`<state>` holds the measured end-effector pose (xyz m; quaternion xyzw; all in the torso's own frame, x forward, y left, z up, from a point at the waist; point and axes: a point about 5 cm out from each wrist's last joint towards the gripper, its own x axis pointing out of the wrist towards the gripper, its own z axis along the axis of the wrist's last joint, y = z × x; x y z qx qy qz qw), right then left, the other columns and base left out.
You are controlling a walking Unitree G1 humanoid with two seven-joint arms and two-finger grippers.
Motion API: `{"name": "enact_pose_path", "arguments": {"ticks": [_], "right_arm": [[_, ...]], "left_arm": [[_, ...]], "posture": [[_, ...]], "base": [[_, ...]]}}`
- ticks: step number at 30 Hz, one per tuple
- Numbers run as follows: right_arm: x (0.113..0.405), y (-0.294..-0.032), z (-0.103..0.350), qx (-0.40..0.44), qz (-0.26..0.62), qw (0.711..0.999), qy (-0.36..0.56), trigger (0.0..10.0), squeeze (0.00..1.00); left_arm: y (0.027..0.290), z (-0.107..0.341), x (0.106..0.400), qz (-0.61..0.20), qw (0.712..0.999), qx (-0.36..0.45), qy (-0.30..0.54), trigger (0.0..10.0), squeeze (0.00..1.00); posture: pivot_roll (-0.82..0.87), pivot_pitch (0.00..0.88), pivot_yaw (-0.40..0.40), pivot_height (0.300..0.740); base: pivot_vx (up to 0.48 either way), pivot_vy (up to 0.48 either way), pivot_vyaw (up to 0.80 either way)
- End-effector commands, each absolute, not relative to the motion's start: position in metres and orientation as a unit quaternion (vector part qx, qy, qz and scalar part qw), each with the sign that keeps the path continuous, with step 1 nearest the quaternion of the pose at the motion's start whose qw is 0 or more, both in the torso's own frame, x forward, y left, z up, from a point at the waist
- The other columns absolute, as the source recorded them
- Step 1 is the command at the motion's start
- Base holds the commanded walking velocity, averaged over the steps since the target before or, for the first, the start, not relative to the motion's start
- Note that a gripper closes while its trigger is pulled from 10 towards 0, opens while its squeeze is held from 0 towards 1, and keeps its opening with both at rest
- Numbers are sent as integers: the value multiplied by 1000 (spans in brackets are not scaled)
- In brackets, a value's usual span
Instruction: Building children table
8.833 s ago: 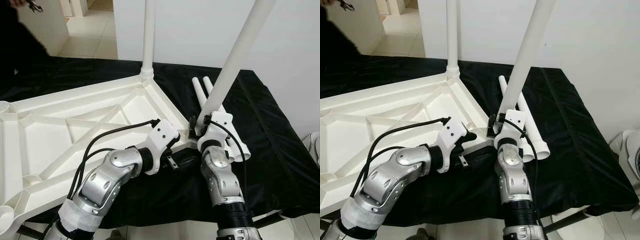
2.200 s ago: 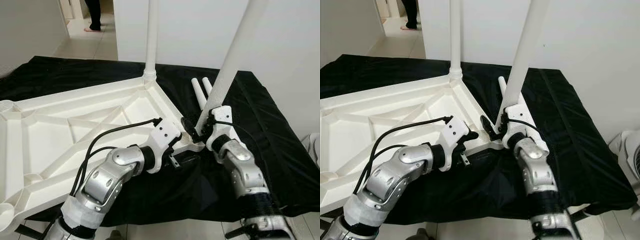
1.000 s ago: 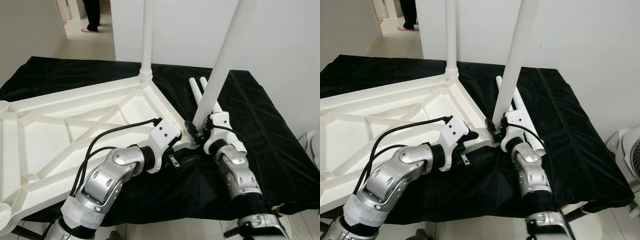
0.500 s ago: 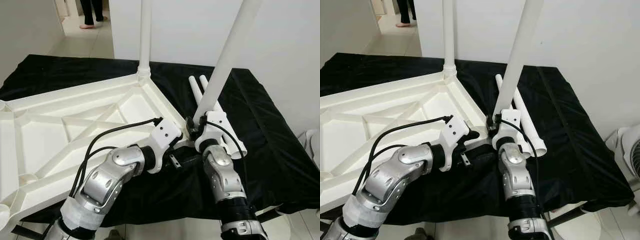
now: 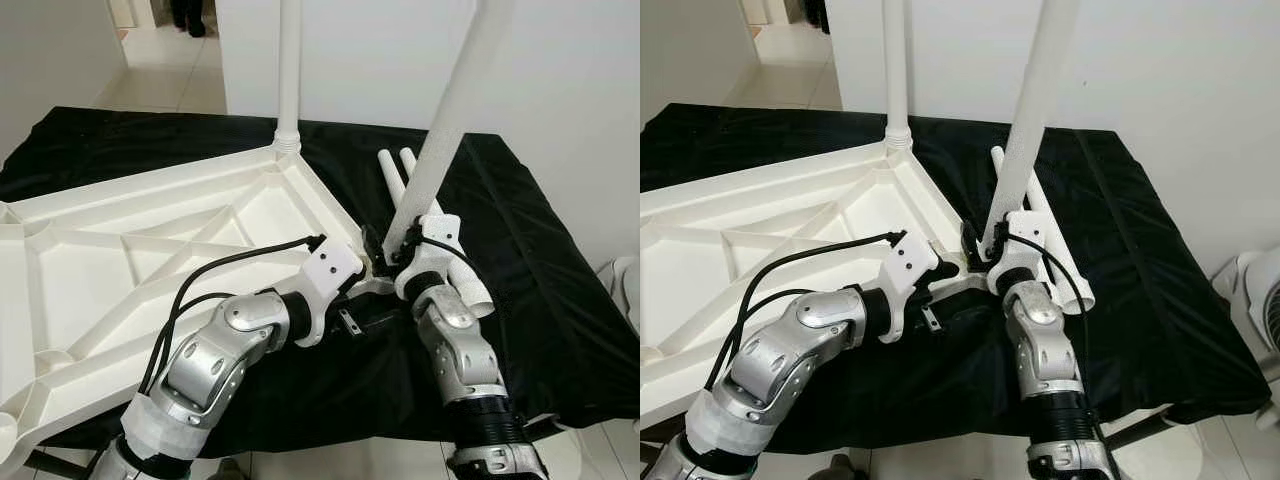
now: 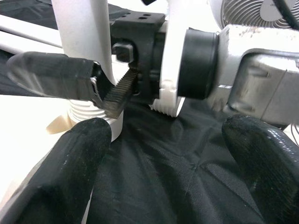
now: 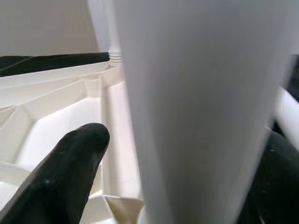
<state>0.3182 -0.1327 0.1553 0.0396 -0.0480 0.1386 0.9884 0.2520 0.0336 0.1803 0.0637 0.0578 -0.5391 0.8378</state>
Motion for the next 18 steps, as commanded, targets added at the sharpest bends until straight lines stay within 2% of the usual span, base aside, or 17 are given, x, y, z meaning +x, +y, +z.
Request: {"name": "enact_pose_path", "arguments": {"ticks": [1, 5, 6, 10, 11, 18], "right_arm": [[316, -133, 154, 41, 152, 987, -44, 10000, 1000], [315, -135, 157, 21, 207, 977, -44, 10000, 1000], [315, -136, 156, 11, 234, 971, -37, 10000, 812], [315, -136, 156, 11, 234, 971, -37, 10000, 812], [315, -137, 154, 5, 257, 966, -28, 10000, 0], [324, -159, 134, -53, 330, 942, 12, 10000, 0]], "left_arm": [[32, 180, 253, -539, 838, 62, 60, 10000, 0], [31, 180, 253, -539, 837, 63, 60, 10000, 0], [31, 180, 253, -540, 837, 64, 60, 10000, 0], [31, 180, 253, -540, 837, 64, 60, 10000, 0], [30, 180, 253, -541, 836, 64, 60, 10000, 0], [30, 181, 255, -543, 835, 66, 57, 10000, 0]], "posture": [[95, 39, -43, 740], [94, 33, -43, 740], [93, 30, -43, 740], [93, 30, -43, 740], [93, 28, -43, 740], [96, 8, -37, 740]], "base": [[0, 0, 0], [0, 0, 0], [0, 0, 0], [0, 0, 0], [0, 0, 0], [0, 0, 0]]}}
